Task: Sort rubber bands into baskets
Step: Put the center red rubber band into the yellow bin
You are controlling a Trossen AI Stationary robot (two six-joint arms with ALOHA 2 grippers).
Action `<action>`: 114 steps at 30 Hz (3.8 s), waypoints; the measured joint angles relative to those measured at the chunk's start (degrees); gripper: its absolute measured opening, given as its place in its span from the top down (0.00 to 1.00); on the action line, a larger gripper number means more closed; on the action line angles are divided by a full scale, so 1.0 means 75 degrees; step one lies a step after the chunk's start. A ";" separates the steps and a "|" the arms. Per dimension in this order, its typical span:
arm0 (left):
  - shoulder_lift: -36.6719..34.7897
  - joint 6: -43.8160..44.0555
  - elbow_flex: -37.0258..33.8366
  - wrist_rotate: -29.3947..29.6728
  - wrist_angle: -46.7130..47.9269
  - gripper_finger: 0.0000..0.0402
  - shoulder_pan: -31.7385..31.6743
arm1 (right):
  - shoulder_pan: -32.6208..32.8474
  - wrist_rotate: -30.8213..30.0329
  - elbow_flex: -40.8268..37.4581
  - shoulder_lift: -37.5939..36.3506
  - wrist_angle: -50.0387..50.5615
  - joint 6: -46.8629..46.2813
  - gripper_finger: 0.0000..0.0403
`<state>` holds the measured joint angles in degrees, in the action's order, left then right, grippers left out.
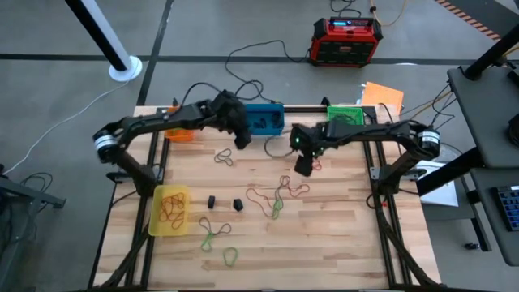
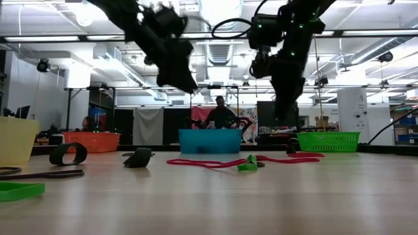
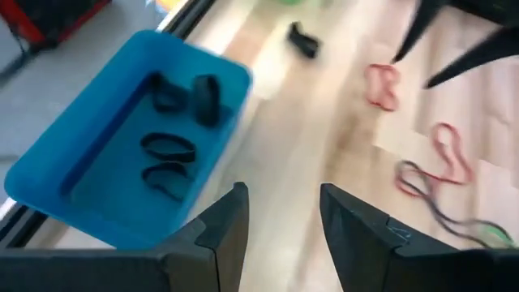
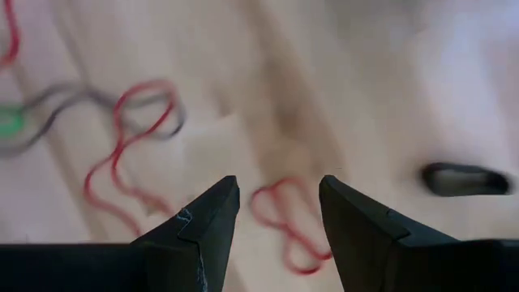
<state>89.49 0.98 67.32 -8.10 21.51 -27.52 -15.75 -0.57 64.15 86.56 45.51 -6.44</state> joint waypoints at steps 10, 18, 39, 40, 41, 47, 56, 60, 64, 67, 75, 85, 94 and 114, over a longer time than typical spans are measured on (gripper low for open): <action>-0.2893 0.0182 -0.1926 0.0861 -0.0431 0.66 0.1606 | 0.1570 -0.0109 -0.1312 0.0003 -0.2482 -0.0728 0.58; -0.4061 0.0575 -0.3254 0.0889 -0.1476 0.66 0.2376 | 0.2567 -0.1376 -0.2015 0.0003 -0.4000 -0.1386 0.58; -0.4330 0.0946 -0.4166 0.0892 -0.2596 0.66 0.2462 | 0.3077 -0.1969 -0.2362 0.1441 -0.5232 -0.2415 0.59; -0.4330 0.0946 -0.4166 0.0892 -0.2596 0.66 0.2462 | 0.3052 -0.1969 -0.2362 0.1519 -0.5247 -0.2410 0.60; -0.4330 0.0946 -0.4166 0.0896 -0.2605 0.66 0.2462 | 0.3021 -0.1956 -0.2362 0.1573 -0.5256 -0.2410 0.61; -0.4318 0.0880 -0.4196 0.1014 -0.3027 0.66 0.2462 | 0.2780 -0.1881 -0.2389 0.1839 -0.5302 -0.2204 0.87; -0.3923 0.0851 -0.4213 0.1017 -0.3470 0.66 0.2459 | 0.2719 -0.1715 -0.2393 0.1272 -0.5219 -0.1549 0.98; -0.3579 0.0853 -0.4219 0.1017 -0.3670 0.66 0.2459 | 0.2717 -0.1654 -0.2418 0.0582 -0.5013 -0.1141 0.98; -0.3447 0.0916 -0.4219 0.1011 -0.3777 0.66 0.2465 | 0.2717 -0.1720 -0.2395 -0.0122 -0.5126 -0.0761 0.98; -0.3450 0.0937 -0.4218 0.0828 -0.3779 0.66 0.2486 | 0.2706 -0.1784 -0.2406 -0.0574 -0.5177 -0.0470 0.98; -0.3555 0.0738 -0.4219 0.0143 -0.4054 0.66 0.2661 | 0.2613 -0.1942 -0.2406 -0.1163 -0.6755 0.0743 0.98; -0.3823 0.0736 -0.4219 0.0144 -0.4473 0.66 0.2660 | 0.2357 -0.1089 -0.2377 -0.0522 -0.9710 0.2043 0.98; -0.3589 0.0736 -0.4216 0.0187 -0.4744 0.66 0.2657 | 0.2277 -0.1065 -0.2139 0.0573 -1.1958 0.2662 0.98; -0.3302 0.0618 -0.4283 -0.0547 -0.5060 0.59 0.2718 | 0.2244 -0.0461 -0.0679 0.1129 -1.1647 0.3466 0.98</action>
<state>64.72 5.62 35.20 -12.20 -16.44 -7.14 1.08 -4.02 59.06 95.03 -41.83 19.56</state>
